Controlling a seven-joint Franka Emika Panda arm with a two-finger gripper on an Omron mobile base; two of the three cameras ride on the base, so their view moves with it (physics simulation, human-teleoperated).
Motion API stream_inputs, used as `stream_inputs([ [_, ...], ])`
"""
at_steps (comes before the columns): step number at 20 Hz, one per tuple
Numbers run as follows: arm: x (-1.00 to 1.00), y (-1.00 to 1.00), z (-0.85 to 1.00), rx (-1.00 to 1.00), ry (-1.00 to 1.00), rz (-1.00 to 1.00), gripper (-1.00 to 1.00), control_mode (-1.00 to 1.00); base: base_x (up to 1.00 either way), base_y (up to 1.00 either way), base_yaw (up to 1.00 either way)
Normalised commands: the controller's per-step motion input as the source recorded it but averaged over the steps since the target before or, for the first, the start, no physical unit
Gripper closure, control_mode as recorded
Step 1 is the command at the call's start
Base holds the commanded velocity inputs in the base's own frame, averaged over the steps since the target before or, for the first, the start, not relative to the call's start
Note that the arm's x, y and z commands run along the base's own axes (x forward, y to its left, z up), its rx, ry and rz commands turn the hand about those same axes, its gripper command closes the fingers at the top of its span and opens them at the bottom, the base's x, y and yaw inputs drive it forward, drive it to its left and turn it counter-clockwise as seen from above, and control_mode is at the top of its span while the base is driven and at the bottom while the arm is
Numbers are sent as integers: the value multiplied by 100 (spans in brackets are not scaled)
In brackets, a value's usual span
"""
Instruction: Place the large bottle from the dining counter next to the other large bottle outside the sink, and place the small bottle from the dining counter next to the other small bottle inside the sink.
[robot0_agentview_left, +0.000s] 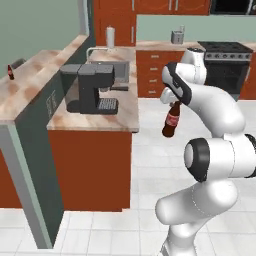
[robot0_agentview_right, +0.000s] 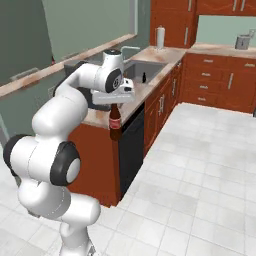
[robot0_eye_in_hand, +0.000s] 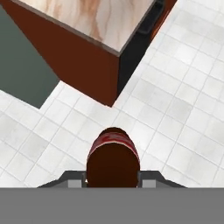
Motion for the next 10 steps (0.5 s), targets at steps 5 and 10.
stream_inputs([
  [5,0,0,0,0,0,0,100,100,0,-80,45],
  [10,0,0,0,0,0,0,100,100,0,-88,32],
])
